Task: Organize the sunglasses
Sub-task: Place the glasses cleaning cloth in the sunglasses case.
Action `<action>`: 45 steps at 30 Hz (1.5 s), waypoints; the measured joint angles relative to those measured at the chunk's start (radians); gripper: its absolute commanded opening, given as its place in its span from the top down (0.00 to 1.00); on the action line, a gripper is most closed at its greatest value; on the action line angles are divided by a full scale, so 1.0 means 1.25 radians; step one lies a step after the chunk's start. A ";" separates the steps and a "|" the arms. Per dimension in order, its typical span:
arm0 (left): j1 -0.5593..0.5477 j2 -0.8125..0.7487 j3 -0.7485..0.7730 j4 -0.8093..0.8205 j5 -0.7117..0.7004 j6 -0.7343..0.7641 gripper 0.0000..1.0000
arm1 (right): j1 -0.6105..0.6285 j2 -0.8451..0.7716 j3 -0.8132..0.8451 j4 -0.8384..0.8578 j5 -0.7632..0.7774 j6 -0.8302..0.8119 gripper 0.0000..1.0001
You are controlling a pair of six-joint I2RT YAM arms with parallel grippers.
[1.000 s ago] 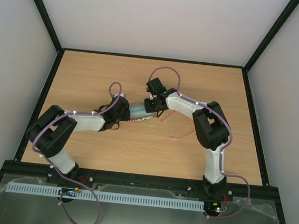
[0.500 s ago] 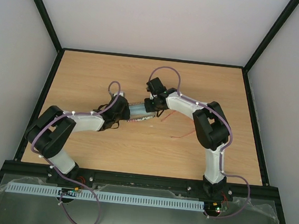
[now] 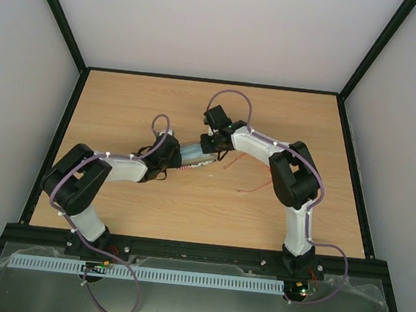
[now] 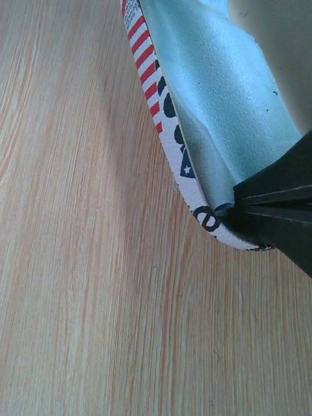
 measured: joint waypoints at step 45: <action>0.000 -0.024 -0.002 -0.004 0.016 -0.014 0.53 | 0.000 0.000 -0.007 0.000 0.008 0.004 0.72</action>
